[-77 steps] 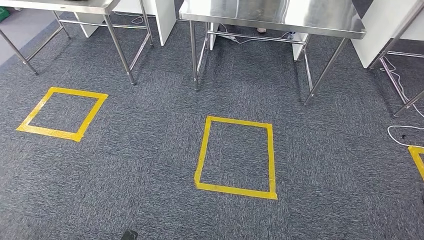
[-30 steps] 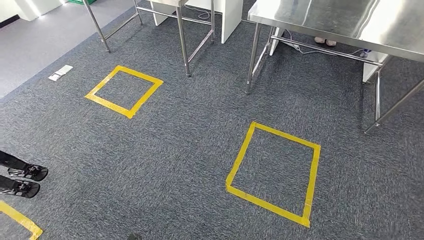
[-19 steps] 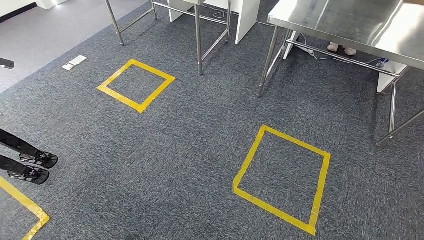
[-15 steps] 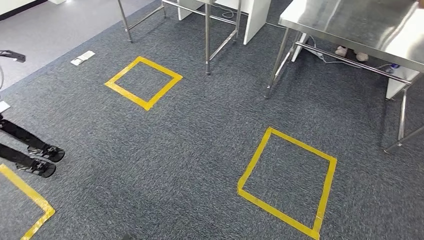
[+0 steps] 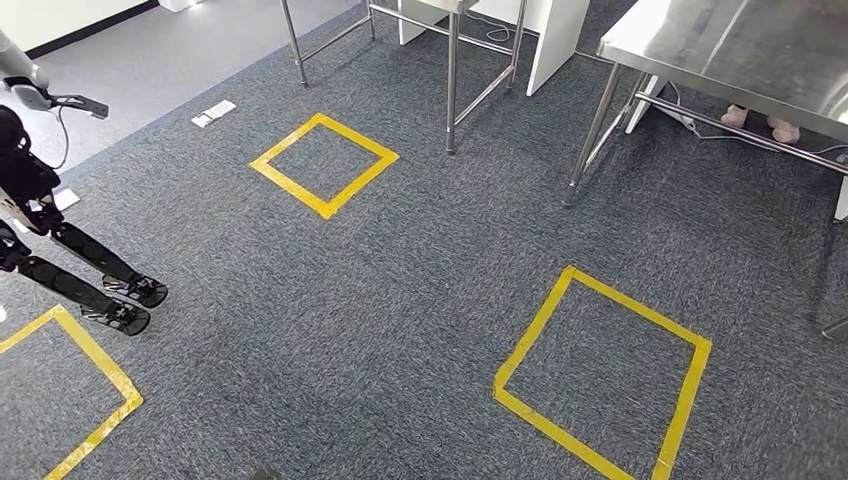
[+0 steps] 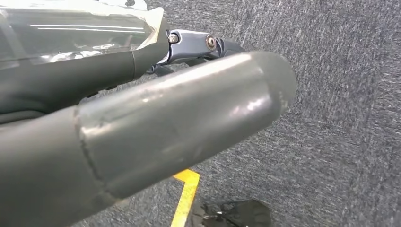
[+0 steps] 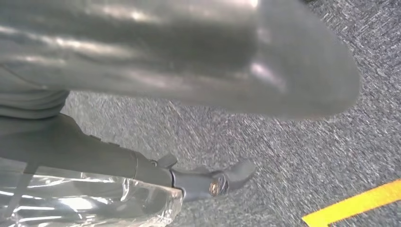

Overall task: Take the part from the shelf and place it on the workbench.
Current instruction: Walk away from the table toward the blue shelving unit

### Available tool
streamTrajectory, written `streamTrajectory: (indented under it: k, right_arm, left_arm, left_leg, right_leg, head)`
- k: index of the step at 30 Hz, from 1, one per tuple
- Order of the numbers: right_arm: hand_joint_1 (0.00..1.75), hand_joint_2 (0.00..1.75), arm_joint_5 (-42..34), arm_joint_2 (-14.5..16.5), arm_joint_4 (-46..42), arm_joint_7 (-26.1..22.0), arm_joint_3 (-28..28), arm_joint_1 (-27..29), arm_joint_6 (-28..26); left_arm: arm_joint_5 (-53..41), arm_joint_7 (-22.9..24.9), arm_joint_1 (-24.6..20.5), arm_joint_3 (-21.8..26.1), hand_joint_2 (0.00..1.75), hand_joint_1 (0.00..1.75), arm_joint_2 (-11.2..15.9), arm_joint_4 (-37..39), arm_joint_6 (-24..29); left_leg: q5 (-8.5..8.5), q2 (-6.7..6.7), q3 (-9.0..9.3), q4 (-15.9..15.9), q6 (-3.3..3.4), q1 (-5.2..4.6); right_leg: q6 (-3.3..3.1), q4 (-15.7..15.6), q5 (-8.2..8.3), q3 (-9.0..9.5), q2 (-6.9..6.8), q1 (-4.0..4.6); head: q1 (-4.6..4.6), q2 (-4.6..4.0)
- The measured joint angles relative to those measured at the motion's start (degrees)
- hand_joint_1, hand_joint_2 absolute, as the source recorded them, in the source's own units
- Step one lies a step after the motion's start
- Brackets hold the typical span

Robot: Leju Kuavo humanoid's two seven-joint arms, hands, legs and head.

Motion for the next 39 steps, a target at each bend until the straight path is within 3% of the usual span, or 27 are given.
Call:
streamTrajectory:
  k: [2, 3, 4, 7, 9, 12, 14, 17, 18, 19, 20, 22, 24, 26, 28, 30, 32, 33, 34, 35, 37, 39]
  right_arm:
    - [0.00, 0.00, 0.00, -0.01, 0.00, 0.00, 0.05, 0.05, -0.01]
    - [0.00, 0.00, 0.00, 0.00, 0.00, 0.00, 0.08, 0.06, -0.01]
    - [0.00, 0.00, 0.00, 0.03, 0.01, 0.00, 0.11, 0.05, -0.01]
    - [0.00, 0.00, 0.00, 0.18, 0.01, 0.00, 0.21, 0.02, -0.01]
    - [0.00, 0.00, -0.04, 0.21, 0.00, 0.00, 0.28, 0.01, -0.05]
    - [0.00, 0.00, -0.24, 0.20, 0.01, -0.05, 0.37, 0.02, -0.26]
    - [0.00, 0.00, -0.32, 0.20, 0.00, -0.17, 0.39, 0.11, -0.42]
    - [0.00, 0.00, -0.27, 0.25, 0.02, -0.26, 0.40, 0.48, -0.49]
    - [0.00, 0.00, -0.26, 0.22, 0.02, -0.26, 0.41, 0.62, -0.49]
    - [0.00, 0.00, -0.27, 0.17, 0.02, -0.27, 0.42, 0.73, -0.49]
    - [0.00, 0.00, -0.27, 0.10, 0.02, -0.30, 0.42, 0.79, -0.49]
    - [0.00, 0.00, -0.26, -0.04, 0.02, -0.40, 0.44, 0.82, -0.49]
    - [0.00, 0.00, -0.22, -0.11, 0.02, -0.50, 0.46, 0.87, -0.52]
    - [0.00, 0.00, -0.24, -0.11, 0.02, -0.54, 0.49, 0.93, -0.55]
    - [0.00, 0.00, -0.24, -0.09, 0.01, -0.55, 0.53, 0.91, -0.55]
    - [0.00, 0.00, -0.20, -0.11, -0.01, -0.55, 0.55, 0.98, -0.55]
    - [0.00, 0.00, -0.18, -0.14, -0.01, -0.55, 0.55, 1.10, -0.55]
    - [0.00, 0.00, -0.18, -0.13, 0.00, -0.55, 0.55, 1.11, -0.55]
    - [0.00, 0.00, -0.18, -0.13, 0.00, -0.55, 0.55, 1.10, -0.55]
    - [0.00, 0.00, -0.18, -0.10, 0.01, -0.55, 0.55, 1.08, -0.55]
    - [0.00, 0.00, -0.17, -0.04, 0.00, -0.55, 0.56, 1.06, -0.55]
    - [0.00, 0.00, -0.17, -0.02, -0.01, -0.57, 0.57, 1.04, -0.55]
  left_arm:
    - [0.00, -0.02, 0.03, -0.01, 0.00, 0.00, -0.01, 0.00, 0.00]
    - [0.02, -0.02, 0.05, -0.01, 0.00, 0.00, 0.01, 0.00, 0.00]
    - [0.03, -0.02, 0.07, -0.01, 0.00, 0.00, 0.03, 0.00, 0.00]
    - [0.04, -0.03, -0.02, -0.01, 0.00, 0.00, 0.14, -0.02, 0.00]
    - [0.04, -0.11, -0.14, -0.01, 0.00, 0.00, 0.10, -0.02, 0.00]
    - [0.02, -0.22, -0.09, -0.01, 0.00, 0.00, -0.02, -0.02, -0.03]
    - [0.00, -0.25, -0.08, 0.00, 0.00, 0.00, -0.08, -0.02, -0.05]
    - [0.04, -0.37, -0.03, 0.00, 0.00, 0.00, -0.23, -0.01, 0.01]
    - [0.07, -0.45, 0.08, 0.00, 0.00, 0.00, -0.30, -0.01, 0.04]
    - [0.08, -0.56, 0.22, 0.01, 0.00, 0.00, -0.34, 0.00, 0.07]
    - [0.09, -0.68, 0.33, 0.01, 0.00, 0.00, -0.41, 0.00, 0.09]
    - [0.09, -0.86, 0.39, 0.01, 0.00, 0.00, -0.51, 0.00, 0.11]
    - [0.10, -0.94, 0.42, 0.01, 0.00, 0.00, -0.58, 0.00, 0.13]
    - [0.14, -0.96, 0.60, 0.04, 0.00, 0.00, -0.60, 0.00, 0.19]
    - [0.16, -0.96, 0.86, 0.11, 0.00, 0.00, -0.57, 0.00, 0.31]
    - [0.17, -0.96, 0.94, 0.19, 0.00, 0.00, -0.57, 0.00, 0.40]
    - [0.16, -0.97, 0.94, 0.21, 0.00, 0.00, -0.61, 0.00, 0.41]
    - [0.16, -0.97, 0.98, 0.22, 0.00, 0.00, -0.62, 0.00, 0.40]
    - [0.15, -0.97, 1.02, 0.24, 0.00, 0.00, -0.63, 0.00, 0.40]
    - [0.15, -0.96, 1.04, 0.26, 0.00, 0.00, -0.62, 0.00, 0.39]
    - [0.13, -0.96, 0.96, 0.30, 0.00, 0.00, -0.60, 0.00, 0.39]
    - [0.09, -0.97, 0.79, 0.32, 0.00, 0.00, -0.61, 0.00, 0.39]
  left_leg:
    - [-3.12, 0.78, -3.69, 7.44, -0.50, 0.26]
    - [-3.25, 0.94, -4.65, 9.14, -0.67, 0.38]
    - [-2.16, 1.14, -4.35, 8.33, -0.76, 0.49]
    - [3.17, 3.21, 1.35, -2.75, -0.59, 0.63]
    - [4.15, 4.10, 3.35, -6.67, -0.01, 0.38]
    - [4.35, 2.81, 3.33, -7.26, 1.24, -0.02]
    - [4.81, 2.01, 3.45, -7.76, 2.19, 0.10]
    - [5.04, 0.57, 3.25, -7.85, 2.78, 0.10]
    - [5.05, 0.00, 3.22, -7.83, 2.79, 0.07]
    - [5.06, -0.55, 3.22, -7.80, 2.79, 0.06]
    - [5.08, -1.11, 3.26, -7.78, 2.76, 0.06]
    - [5.11, -2.13, 3.27, -7.64, 2.55, -0.02]
    - [5.05, -2.94, 3.19, -7.49, 2.02, -0.24]
    - [5.07, -3.61, 3.07, -7.50, 1.34, -0.23]
    - [4.39, -2.76, 2.61, -6.57, 0.75, -0.04]
    - [1.32, -0.61, 0.52, -1.91, 0.22, 0.10]
    - [-2.46, 0.59, -3.00, 5.60, -0.30, 0.29]
    - [-3.29, 0.80, -4.26, 8.22, -0.50, 0.41]
    - [-3.00, 0.97, -4.55, 8.86, -0.64, 0.52]
    - [-1.67, 1.20, -3.65, 7.17, -0.71, 0.64]
    - [1.85, 2.62, 0.42, -0.51, -0.61, 0.79]
    - [3.54, 3.67, 3.29, -5.96, -0.09, 0.59]
  right_leg:
    - [-0.23, 0.02, -0.06, -0.04, -0.86, 0.12]
    - [-0.27, 0.02, -0.11, -0.04, -1.29, 0.13]
    - [-0.26, 0.03, -0.17, 0.01, -1.68, 0.12]
    - [0.18, 0.09, -0.59, 0.44, -2.64, 0.36]
    - [0.72, 0.11, -0.91, 0.62, -3.19, 0.86]
    - [1.68, 0.17, -1.27, 0.70, -3.88, 1.13]
    - [1.85, 3.31, -3.23, -0.67, -2.49, 0.98]
    - [1.54, 14.79, -8.05, -6.31, -0.17, 0.70]
    - [1.77, 17.11, -8.55, -7.53, 0.02, 0.66]
    - [2.18, 17.19, -8.07, -7.69, 0.11, 0.63]
    - [2.67, 14.78, -6.65, -6.66, 0.23, 0.53]
    - [3.30, 6.44, -3.07, -2.99, 1.52, 0.28]
    - [2.87, 1.09, -1.03, -0.84, 2.73, 0.27]
    - [1.92, 0.39, -0.63, -0.49, 2.47, 0.48]
    - [1.01, 0.22, -0.32, -0.08, 1.72, 0.13]
    - [0.22, 0.05, -0.14, 0.12, 0.78, -0.15]
    - [-0.12, 0.07, -0.23, 0.10, -0.22, 0.04]
    - [-0.16, 0.08, -0.27, 0.09, -0.71, 0.10]
    - [-0.19, 0.09, -0.31, 0.10, -1.15, 0.11]
    - [-0.15, 0.09, -0.38, 0.17, -1.54, 0.10]
    - [0.13, 0.13, -0.63, 0.45, -2.24, 0.18]
    - [0.69, 0.19, -0.98, 0.58, -2.79, 0.62]
  head:
    - [-0.09, 0.00]
    - [-0.10, 0.00]
    - [-0.11, 0.00]
    - [-0.13, 0.00]
    - [0.09, 0.00]
    - [0.29, 0.00]
    - [0.35, 0.00]
    - [0.47, 0.00]
    - [0.47, 0.00]
    - [0.49, 0.00]
    - [0.48, 0.00]
    - [0.55, 0.00]
    - [0.50, 0.00]
    - [0.41, 0.00]
    - [0.34, 0.00]
    - [0.08, 0.00]
    - [-0.13, 0.00]
    - [-0.10, 0.00]
    - [-0.14, 0.00]
    - [-0.14, 0.00]
    - [-0.17, 0.00]
    - [-0.06, 0.00]
